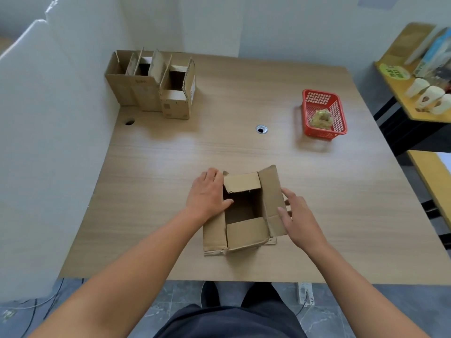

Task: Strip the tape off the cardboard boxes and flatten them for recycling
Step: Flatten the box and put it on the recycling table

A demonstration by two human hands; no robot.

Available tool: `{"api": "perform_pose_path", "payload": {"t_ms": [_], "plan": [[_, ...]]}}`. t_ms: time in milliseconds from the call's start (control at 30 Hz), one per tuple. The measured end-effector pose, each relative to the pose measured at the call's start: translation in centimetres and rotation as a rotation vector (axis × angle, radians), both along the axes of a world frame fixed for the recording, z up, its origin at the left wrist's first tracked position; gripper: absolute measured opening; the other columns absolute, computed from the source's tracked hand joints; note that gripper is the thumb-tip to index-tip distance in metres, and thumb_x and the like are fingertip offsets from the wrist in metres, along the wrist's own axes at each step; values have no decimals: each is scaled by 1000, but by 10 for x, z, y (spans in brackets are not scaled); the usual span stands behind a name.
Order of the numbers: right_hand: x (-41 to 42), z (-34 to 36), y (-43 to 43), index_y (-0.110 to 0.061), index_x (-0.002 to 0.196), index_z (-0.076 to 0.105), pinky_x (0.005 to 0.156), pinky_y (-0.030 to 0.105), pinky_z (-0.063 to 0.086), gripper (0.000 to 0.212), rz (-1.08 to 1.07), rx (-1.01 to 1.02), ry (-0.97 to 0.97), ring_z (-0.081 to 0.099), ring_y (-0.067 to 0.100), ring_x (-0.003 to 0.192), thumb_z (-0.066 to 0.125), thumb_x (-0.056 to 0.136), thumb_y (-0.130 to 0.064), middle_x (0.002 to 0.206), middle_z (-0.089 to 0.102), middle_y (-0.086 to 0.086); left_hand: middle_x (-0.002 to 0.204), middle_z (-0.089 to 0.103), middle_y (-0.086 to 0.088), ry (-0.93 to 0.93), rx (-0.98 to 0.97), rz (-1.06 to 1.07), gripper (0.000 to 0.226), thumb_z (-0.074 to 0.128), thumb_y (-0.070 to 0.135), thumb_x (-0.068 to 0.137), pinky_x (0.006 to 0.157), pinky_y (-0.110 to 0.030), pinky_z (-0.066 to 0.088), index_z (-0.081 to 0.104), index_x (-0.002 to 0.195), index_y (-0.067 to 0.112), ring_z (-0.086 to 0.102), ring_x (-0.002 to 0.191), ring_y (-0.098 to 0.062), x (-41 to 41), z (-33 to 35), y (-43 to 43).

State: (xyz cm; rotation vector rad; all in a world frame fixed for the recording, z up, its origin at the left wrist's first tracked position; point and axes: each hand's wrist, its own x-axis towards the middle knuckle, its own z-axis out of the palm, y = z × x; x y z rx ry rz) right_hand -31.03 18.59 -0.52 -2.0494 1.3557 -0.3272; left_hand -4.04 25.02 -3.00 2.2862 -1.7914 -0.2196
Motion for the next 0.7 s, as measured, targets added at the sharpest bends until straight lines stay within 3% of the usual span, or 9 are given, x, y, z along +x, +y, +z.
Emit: {"api": "perform_pose_path", "payload": {"t_ms": [67,167,267,300,367,433,500,567,700], "plan": [[-8,0,-3,-41,151,38,70,44,57,57,-2,-78,144,60,22,80,55,102,-17,114,40,-4,129,40,-2,-18,59,-35,71,66,50,75,98,-38,40,40,136,24,52,112,-27,-2,1,-11],[-8,-7,0,-31,141,56,78,43,56,43,33,-47,252,57,20,91,48,103,-13,121,40,-4,143,30,-2,-32,162,-116,81,62,47,79,104,-41,35,24,150,32,48,121,-29,1,-2,-25],[0,-14,6,-33,143,55,80,34,53,46,35,57,238,58,18,89,44,104,-11,130,40,0,154,35,1,23,242,-162,63,58,54,92,112,-44,32,38,147,32,31,140,-30,4,-6,-36],[4,-13,9,-36,144,54,85,31,52,43,13,128,182,60,17,92,45,106,-18,134,38,1,143,49,0,98,230,-122,50,55,56,95,108,-44,38,50,137,30,38,136,-29,4,-6,-39],[10,-10,15,-42,143,53,102,31,44,40,-25,300,70,57,20,121,48,104,-43,146,32,3,106,67,0,345,181,35,35,50,55,100,86,-40,50,65,106,24,58,109,-27,3,-7,-40],[17,-2,19,-58,135,54,116,41,33,45,-15,407,27,31,24,148,49,92,-69,158,20,-1,84,65,1,515,118,165,40,49,56,100,66,-34,47,65,86,22,62,85,-24,3,-9,-39],[23,4,22,-70,113,59,123,51,23,31,28,402,69,8,22,156,48,86,-79,168,5,-2,78,64,3,616,70,292,41,53,58,98,60,-30,43,63,82,22,62,77,-19,3,-9,-38],[30,7,21,-60,94,66,123,56,17,25,36,369,139,-3,21,157,48,91,-77,171,-6,-5,78,65,0,690,23,403,44,56,59,97,60,-31,45,61,81,19,61,74,-16,4,-10,-36],[48,11,16,-25,66,63,119,55,19,55,-28,244,151,-2,19,156,55,89,-74,171,-3,-12,82,64,-2,765,-104,526,45,56,59,97,60,-32,45,60,82,16,61,76,-17,2,-11,-23]]}}
